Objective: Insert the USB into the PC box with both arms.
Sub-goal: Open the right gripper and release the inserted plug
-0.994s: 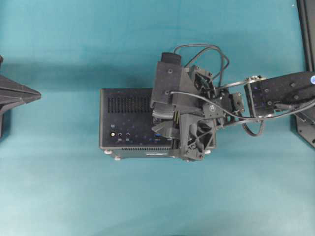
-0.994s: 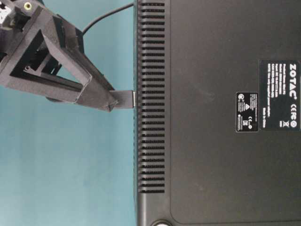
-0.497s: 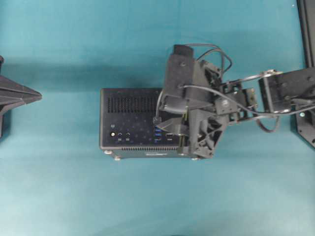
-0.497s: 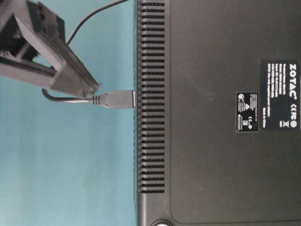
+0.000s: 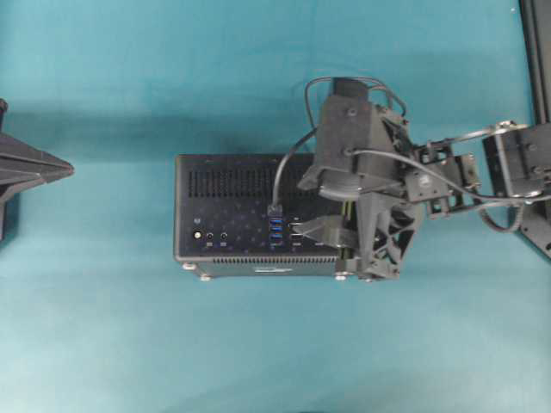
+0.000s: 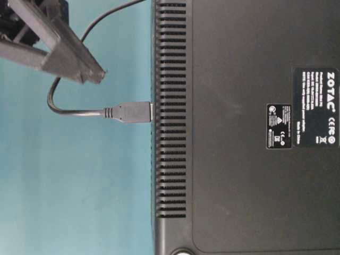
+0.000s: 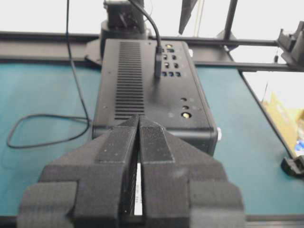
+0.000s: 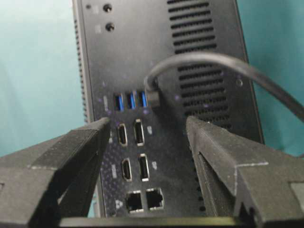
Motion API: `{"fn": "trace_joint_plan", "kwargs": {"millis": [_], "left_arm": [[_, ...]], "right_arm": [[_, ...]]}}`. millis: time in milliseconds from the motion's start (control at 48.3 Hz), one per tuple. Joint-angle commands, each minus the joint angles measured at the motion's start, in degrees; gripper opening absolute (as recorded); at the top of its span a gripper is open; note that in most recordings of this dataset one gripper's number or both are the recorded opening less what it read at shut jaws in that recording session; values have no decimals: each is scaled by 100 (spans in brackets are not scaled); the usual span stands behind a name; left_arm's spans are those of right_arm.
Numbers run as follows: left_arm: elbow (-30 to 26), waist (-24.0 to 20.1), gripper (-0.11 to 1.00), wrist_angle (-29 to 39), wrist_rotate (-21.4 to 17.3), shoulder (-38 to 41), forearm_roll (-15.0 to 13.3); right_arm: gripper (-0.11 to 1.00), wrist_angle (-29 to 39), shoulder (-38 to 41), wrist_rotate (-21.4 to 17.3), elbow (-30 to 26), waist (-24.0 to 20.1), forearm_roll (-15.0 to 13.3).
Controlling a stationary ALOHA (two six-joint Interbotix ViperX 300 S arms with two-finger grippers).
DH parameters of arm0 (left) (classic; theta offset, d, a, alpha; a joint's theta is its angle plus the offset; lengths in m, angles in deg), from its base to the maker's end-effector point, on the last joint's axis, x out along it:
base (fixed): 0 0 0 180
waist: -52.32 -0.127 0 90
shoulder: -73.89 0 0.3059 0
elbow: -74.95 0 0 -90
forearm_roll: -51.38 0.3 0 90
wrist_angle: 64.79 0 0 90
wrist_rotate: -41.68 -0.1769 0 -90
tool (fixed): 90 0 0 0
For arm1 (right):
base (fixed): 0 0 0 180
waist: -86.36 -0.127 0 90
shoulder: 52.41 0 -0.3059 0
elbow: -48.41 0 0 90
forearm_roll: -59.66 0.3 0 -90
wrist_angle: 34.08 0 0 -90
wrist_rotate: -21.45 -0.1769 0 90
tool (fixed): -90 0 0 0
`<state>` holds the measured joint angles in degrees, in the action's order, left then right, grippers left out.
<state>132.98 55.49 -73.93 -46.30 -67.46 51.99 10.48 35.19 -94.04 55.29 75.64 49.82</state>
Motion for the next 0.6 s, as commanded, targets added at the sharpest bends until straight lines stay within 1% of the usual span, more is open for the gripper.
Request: {"fn": "trace_joint_plan", "kwargs": {"millis": [0, 124, 311, 580], "left_arm": [[-70, 9, 0, -53, 9, 35, 9], [-53, 0, 0, 35, 9, 35, 9], [-97, 9, 0, 536, 97, -44, 9], [-88, 0, 0, 650, 211, -176, 18]], "right_arm": [[74, -35, -149, 53, -35, -18, -9], [74, -35, -176, 62, -26, -35, -9], [75, -53, -308, 53, 62, -44, -18], [75, -70, -677, 53, 264, -53, -18]]}}
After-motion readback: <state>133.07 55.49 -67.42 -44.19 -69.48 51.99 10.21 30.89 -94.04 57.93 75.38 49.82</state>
